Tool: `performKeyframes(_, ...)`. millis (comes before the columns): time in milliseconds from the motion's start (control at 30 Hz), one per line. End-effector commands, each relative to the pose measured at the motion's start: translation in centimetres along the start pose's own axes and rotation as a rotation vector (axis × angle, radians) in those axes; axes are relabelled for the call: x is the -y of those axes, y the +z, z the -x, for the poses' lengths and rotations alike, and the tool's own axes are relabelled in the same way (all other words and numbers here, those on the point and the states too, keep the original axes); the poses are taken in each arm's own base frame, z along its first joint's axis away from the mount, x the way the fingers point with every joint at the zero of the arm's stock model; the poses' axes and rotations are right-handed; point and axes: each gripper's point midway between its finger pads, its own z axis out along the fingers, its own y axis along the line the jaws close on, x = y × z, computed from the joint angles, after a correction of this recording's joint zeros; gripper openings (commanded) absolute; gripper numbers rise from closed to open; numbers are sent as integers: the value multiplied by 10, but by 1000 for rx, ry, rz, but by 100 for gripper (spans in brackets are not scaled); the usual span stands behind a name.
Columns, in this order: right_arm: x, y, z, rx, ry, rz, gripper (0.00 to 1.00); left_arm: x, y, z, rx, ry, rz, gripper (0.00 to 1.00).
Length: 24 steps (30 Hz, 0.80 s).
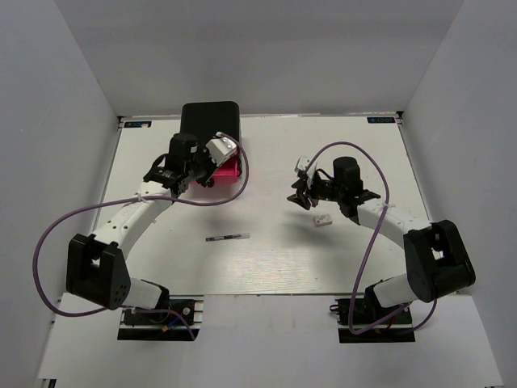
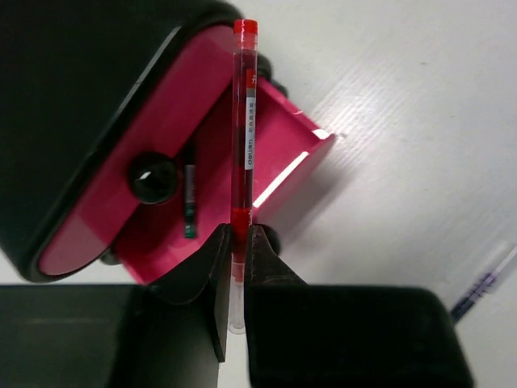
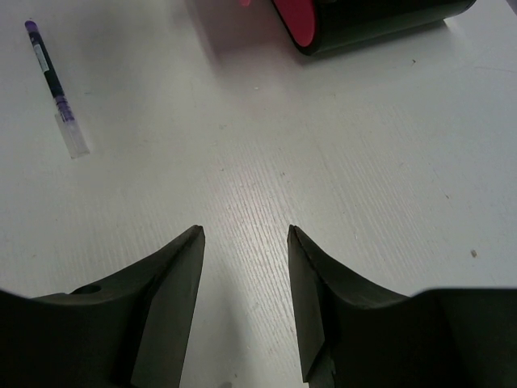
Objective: Sort the stationery into containers
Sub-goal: Pick up the pen from the center of the board, then place the pen in the drawer.
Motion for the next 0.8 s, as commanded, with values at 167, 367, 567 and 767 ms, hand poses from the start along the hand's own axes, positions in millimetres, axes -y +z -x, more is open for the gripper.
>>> performKeyframes(167, 1, -4, 17, 56, -54, -3, 52, -49, 1, 5, 32, 47, 119, 0)
performKeyframes(367, 1, -5, 16, 51, -51, -7, 52, -61, 9, -7, 13, 37, 137, 6)
performKeyframes(567, 0, -5, 15, 49, -51, 0, 52, -63, 8, -11, 15, 43, 148, 17)
performKeyframes(767, 0, -3, 15, 53, -48, 9, 52, -62, 6, -12, 14, 53, 148, 23)
